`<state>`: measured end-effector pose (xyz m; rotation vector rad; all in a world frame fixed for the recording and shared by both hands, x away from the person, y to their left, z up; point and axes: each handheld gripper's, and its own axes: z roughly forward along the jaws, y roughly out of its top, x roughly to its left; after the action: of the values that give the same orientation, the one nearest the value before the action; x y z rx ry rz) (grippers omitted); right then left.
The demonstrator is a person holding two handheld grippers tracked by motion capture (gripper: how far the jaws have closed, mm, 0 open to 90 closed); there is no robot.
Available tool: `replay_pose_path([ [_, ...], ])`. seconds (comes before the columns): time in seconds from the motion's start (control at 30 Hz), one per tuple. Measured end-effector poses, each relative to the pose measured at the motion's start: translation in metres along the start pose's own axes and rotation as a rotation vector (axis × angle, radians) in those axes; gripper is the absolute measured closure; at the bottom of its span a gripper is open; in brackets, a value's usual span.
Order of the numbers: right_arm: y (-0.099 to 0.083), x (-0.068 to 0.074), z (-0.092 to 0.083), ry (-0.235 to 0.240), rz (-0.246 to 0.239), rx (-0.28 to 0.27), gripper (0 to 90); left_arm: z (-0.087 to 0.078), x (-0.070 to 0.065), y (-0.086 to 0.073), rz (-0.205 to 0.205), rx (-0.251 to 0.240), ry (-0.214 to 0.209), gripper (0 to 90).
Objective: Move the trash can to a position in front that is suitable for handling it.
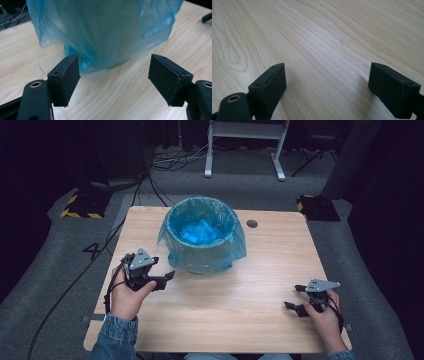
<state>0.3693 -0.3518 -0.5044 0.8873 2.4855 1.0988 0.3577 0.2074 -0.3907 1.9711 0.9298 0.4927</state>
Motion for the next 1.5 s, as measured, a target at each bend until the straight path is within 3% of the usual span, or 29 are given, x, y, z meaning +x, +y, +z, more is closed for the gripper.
replay_pose_path([
  [0.27, 0.0, 0.0, 0.0, 0.001, 0.001, 0.0, 14.5, -0.001, 0.01, 0.022, 0.006, -0.041, 0.028, 24.6],
  [0.37, 0.0, 0.0, 0.0, 0.0, 0.001, 0.0, 14.4, 0.0, 0.016, 0.034, 0.018, -0.031, 0.076, 22.8],
  [0.53, 0.0, 0.0, 0.0, 0.0, 0.001, 0.001, 14.4, 0.002, 0.025, 0.051, 0.0, -0.062, 0.052, 24.2],
  [0.67, 0.0, 0.0, 0.0, 0.0, 0.001, 0.0, 14.4, 0.004, 0.029, 0.063, 0.012, -0.077, 0.063, 24.1],
  [0.7, 0.0, 0.0, 0.0, 0.001, 0.002, 0.001, 14.4, 0.005, 0.031, 0.07, 0.034, -0.076, 0.098, 24.1],
  [0.73, 0.0, 0.0, 0.0, 0.001, 0.002, 0.001, 14.4, 0.005, 0.031, 0.07, 0.034, -0.076, 0.098, 24.1],
  [1.17, 0.0, 0.0, 0.0, 0.0, 0.0, 0.0, 14.4, 0.037, 0.067, 0.092, -0.026, -0.139, 0.128, 25.9],
  [1.4, 0.0, 0.001, 0.0, -0.004, -0.004, -0.001, 14.5, 0.058, 0.073, 0.093, -0.02, -0.095, 0.113, 27.3],
  [1.5, 0.0, 0.002, -0.001, -0.007, -0.013, -0.003, 14.6, 0.067, 0.074, 0.092, -0.032, -0.051, 0.075, 27.1],
])
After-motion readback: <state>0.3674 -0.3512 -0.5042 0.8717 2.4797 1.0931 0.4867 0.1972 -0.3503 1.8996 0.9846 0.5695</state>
